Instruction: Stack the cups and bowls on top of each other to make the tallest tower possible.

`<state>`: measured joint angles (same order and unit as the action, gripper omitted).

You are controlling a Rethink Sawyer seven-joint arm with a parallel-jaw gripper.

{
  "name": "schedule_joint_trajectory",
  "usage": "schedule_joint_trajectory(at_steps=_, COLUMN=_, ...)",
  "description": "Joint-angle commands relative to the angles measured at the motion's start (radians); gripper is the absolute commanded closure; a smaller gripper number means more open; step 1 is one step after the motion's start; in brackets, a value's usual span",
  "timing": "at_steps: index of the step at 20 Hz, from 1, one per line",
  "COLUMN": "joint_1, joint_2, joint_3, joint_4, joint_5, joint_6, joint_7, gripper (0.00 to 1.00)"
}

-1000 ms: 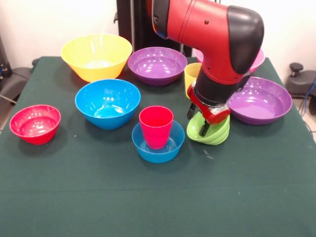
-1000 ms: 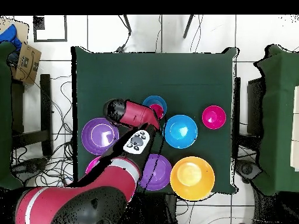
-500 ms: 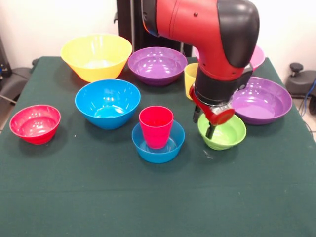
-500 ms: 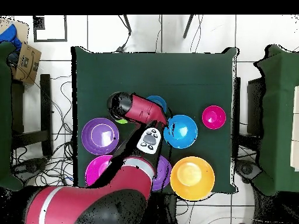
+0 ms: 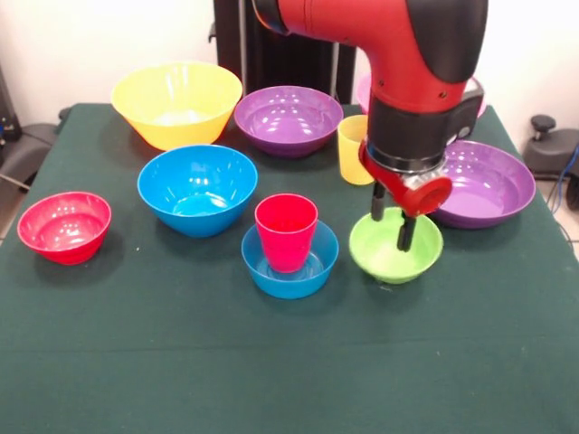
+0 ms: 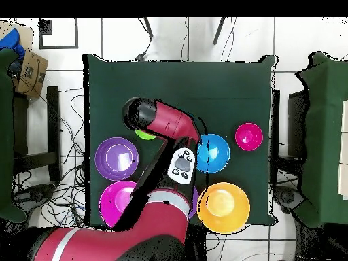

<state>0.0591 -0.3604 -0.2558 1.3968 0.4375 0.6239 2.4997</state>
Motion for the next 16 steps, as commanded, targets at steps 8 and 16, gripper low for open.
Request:
schedule_joint_trajectory(at_steps=8, joint_1=-0.017, joint_2=0.007, joint_3=0.154, joint_4=0.058, joint_5=-0.101, joint_6=0.037, joint_7=-0.081, gripper=0.0)
schedule_joint_trajectory(at_steps=16, joint_1=-0.037, joint_2=0.046, joint_3=0.173, joint_4=0.084, joint_5=-0.123, joint_6=-0.051, joint_7=-0.078, gripper=0.0)
